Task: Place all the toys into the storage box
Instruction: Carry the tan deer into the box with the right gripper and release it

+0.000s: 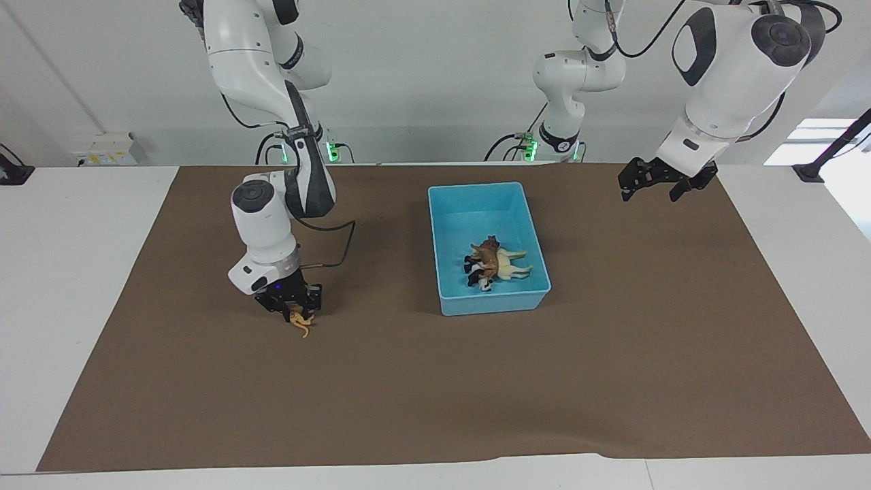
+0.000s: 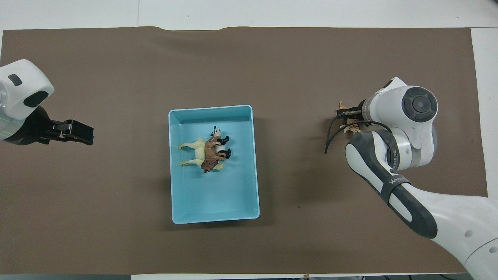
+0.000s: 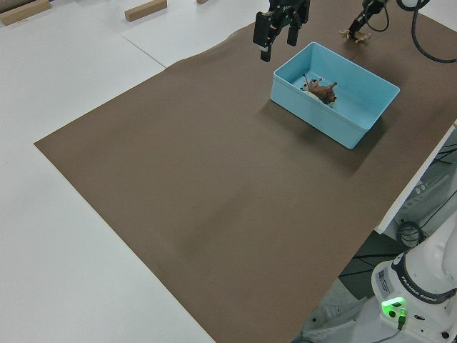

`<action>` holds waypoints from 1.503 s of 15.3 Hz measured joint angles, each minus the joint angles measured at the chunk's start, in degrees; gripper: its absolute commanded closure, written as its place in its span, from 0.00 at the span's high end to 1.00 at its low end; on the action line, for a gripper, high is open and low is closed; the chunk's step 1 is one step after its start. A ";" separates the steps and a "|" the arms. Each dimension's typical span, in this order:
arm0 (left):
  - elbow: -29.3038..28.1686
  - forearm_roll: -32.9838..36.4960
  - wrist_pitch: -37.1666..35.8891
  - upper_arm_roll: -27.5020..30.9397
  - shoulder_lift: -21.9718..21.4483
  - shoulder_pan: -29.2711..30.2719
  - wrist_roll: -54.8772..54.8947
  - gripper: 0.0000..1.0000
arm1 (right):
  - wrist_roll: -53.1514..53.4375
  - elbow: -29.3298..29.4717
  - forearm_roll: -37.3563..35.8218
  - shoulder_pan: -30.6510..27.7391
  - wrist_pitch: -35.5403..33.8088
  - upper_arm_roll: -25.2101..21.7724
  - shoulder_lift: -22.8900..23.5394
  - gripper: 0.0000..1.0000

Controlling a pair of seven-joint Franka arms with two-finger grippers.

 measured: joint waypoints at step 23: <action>1.03 0.00 3.95 -0.02 -0.14 0.77 0.08 1.00 | 52.58 46.25 -0.96 35.72 -27.31 -0.19 20.38 1.00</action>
